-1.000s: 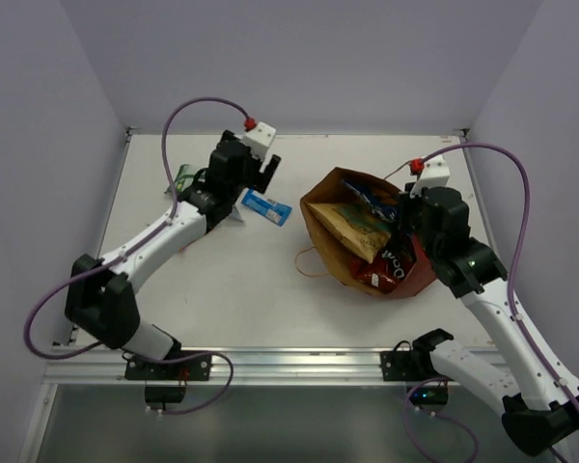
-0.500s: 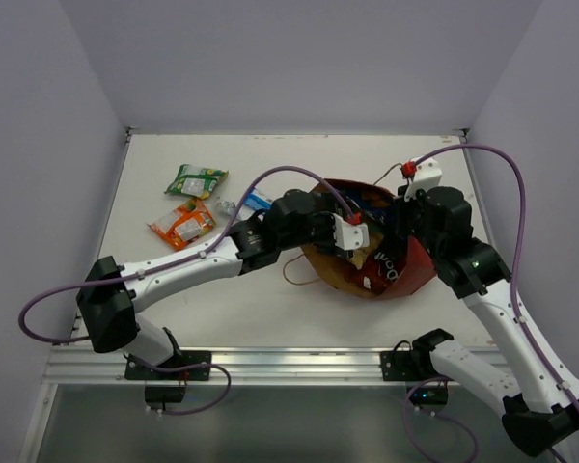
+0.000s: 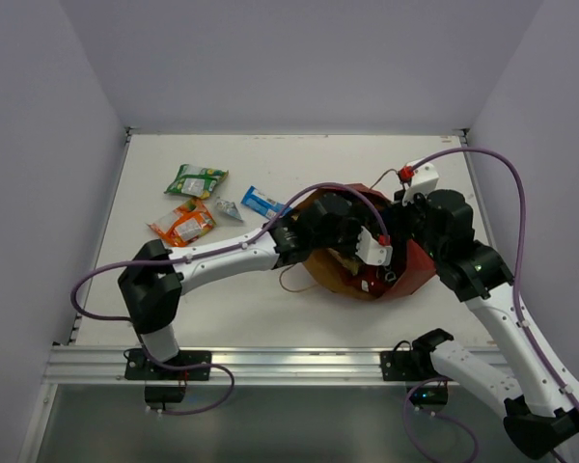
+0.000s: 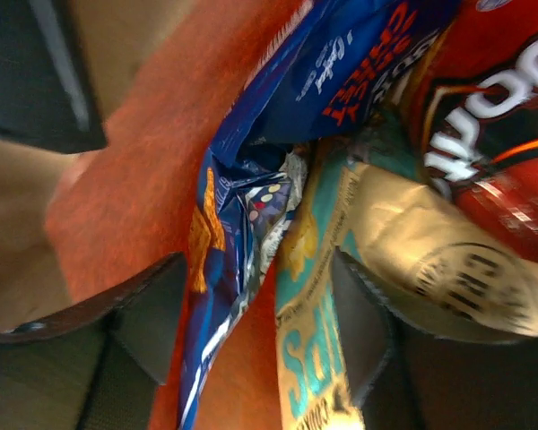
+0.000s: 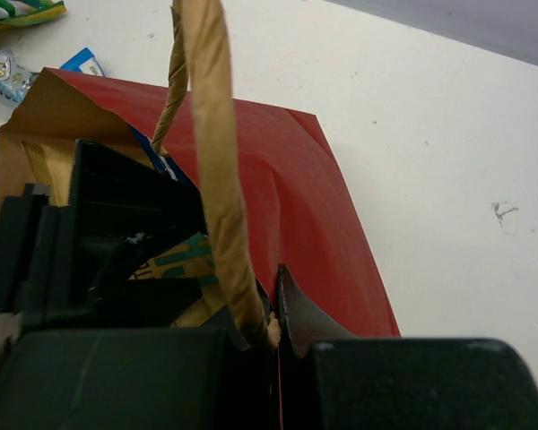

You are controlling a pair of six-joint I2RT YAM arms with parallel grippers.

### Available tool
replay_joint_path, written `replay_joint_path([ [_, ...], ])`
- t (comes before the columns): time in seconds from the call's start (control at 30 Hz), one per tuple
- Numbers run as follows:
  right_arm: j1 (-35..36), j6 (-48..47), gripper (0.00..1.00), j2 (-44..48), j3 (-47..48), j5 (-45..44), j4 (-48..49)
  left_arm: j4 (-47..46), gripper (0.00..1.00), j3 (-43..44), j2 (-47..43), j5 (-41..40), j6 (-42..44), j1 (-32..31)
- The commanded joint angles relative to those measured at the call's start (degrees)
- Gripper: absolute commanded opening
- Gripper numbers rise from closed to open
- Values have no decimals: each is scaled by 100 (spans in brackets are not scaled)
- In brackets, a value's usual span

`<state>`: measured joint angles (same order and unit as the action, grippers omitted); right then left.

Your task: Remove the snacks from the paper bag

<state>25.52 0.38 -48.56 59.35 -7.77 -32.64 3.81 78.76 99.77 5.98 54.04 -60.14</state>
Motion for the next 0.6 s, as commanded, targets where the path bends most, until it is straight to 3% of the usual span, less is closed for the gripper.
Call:
replay_joint_path([
  [0.0,50,6,0,118,217,250,118,-285,69,359,262,78,309,195],
  [0.13,41,6,0,180,191,250,135,-575,54,385,499,237,212,397],
  [0.3,41,6,0,171,156,48,170,-461,0,482,518,281,-7,424],
  [0.43,50,6,0,136,85,-259,232,75,0,544,27,360,-341,415],
  [0.57,50,120,0,31,85,-769,241,383,0,334,-1227,492,-963,345],
])
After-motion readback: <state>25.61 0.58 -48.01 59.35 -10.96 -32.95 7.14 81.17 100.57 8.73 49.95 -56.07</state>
